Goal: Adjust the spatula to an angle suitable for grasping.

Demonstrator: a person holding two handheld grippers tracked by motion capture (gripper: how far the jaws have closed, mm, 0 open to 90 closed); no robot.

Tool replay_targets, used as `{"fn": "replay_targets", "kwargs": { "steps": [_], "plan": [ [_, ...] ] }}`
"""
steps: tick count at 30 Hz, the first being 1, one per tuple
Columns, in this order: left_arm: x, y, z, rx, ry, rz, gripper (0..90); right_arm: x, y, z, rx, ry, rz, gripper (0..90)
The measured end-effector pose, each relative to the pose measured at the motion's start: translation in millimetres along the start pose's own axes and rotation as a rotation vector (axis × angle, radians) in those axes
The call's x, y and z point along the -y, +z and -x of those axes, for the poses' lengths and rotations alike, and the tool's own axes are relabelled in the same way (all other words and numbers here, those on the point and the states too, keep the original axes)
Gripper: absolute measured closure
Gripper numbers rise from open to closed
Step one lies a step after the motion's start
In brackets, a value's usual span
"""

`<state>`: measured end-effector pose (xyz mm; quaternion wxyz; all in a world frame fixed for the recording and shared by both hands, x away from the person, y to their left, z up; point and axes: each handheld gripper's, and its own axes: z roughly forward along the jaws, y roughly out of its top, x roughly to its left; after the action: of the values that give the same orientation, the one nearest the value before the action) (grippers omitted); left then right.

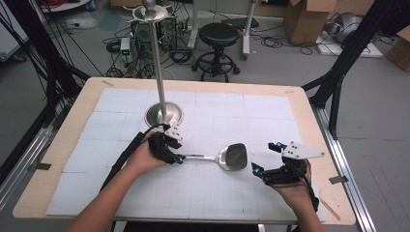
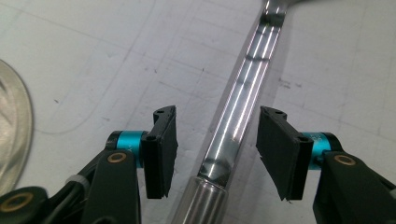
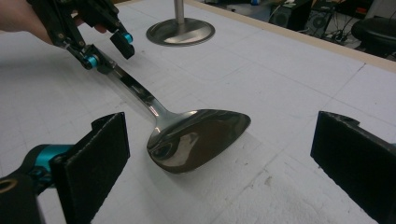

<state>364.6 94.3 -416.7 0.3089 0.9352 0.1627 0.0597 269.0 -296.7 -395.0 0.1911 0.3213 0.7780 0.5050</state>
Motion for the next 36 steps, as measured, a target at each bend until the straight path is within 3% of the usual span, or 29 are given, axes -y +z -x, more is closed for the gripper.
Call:
{"fn": "replay_targets", "kwargs": {
  "steps": [3, 5, 6, 7, 10, 14, 26, 36],
  "plan": [
    [-1.7, 7.6, 0.5, 0.009, 0.012, -0.055, 47.5, 0.1, -0.6, 0.0, 0.003, -0.001, 0.002, 3.3],
    [-3.2, 11.8, 0.7, 0.029, 0.035, -0.081, 54.5, 0.2, -0.9, 0.4, 0.002, 0.000, 0.002, 3.3],
    [-4.5, 11.4, 0.3, 0.039, 0.041, -0.080, 56.4, 0.3, -0.9, 0.5, 0.003, 0.000, 0.001, 3.3],
    [-5.8, 11.3, 0.2, 0.048, 0.054, -0.085, 65.5, 0.3, -1.0, 0.4, 0.003, 0.002, 0.001, 3.3],
    [-8.4, 12.0, 1.8, 0.060, 0.098, -0.099, 67.9, 0.2, -0.9, 0.3, 0.003, -0.001, 0.002, 3.3],
    [-9.3, 13.1, 4.5, 0.140, 0.144, -0.092, 73.1, 0.0, -1.0, 0.4, 0.005, -0.002, 0.003, 3.3],
    [-16.7, 19.2, 13.1, 0.137, 0.198, -0.074, 74.5, -1.6, -1.1, -0.4, 0.004, -0.008, 0.010, 3.3],
    [-47.8, 40.4, 29.9, 0.169, 0.288, -0.072, 74.4, -1.2, -1.9, 0.2, 0.001, -0.006, 0.009, 3.3]
  ]
}}
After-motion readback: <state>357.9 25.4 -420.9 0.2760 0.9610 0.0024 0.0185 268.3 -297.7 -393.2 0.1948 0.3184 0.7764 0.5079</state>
